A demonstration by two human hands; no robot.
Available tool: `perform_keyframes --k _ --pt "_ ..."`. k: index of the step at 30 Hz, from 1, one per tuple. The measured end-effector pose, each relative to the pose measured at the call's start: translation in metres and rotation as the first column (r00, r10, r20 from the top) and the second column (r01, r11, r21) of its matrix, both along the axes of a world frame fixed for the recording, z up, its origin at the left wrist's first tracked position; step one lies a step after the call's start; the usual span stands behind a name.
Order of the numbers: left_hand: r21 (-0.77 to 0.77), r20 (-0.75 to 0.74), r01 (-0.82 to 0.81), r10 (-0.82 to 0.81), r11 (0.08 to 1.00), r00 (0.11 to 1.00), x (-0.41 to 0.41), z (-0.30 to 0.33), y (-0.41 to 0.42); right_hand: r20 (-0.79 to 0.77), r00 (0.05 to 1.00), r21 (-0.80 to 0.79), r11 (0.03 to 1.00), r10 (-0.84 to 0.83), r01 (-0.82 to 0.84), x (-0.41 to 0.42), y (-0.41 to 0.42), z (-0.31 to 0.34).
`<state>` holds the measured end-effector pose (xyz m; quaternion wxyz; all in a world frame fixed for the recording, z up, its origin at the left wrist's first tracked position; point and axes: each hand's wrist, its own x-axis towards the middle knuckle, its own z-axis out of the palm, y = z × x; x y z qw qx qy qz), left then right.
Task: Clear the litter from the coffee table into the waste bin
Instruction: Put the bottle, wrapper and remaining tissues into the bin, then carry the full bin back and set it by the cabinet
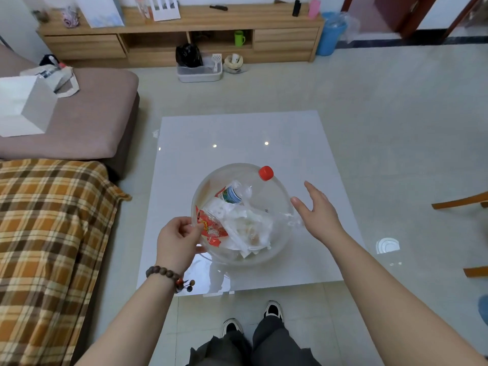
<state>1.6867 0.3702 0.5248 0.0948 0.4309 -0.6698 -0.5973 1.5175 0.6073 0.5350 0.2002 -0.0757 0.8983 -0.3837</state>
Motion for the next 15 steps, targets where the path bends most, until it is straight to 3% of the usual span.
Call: perform_keyframes --k 4,15 --pt "0.04 -0.013 0.118 -0.118 0.992 0.993 -0.004 0.006 0.0 0.179 0.981 -0.042 0.996 -0.072 0.081 0.004 0.016 0.0" --pt "0.092 -0.005 0.35 -0.351 0.932 0.936 -0.041 0.002 0.055 0.112 0.957 -0.076 0.958 -0.267 0.277 0.032 0.102 0.005"
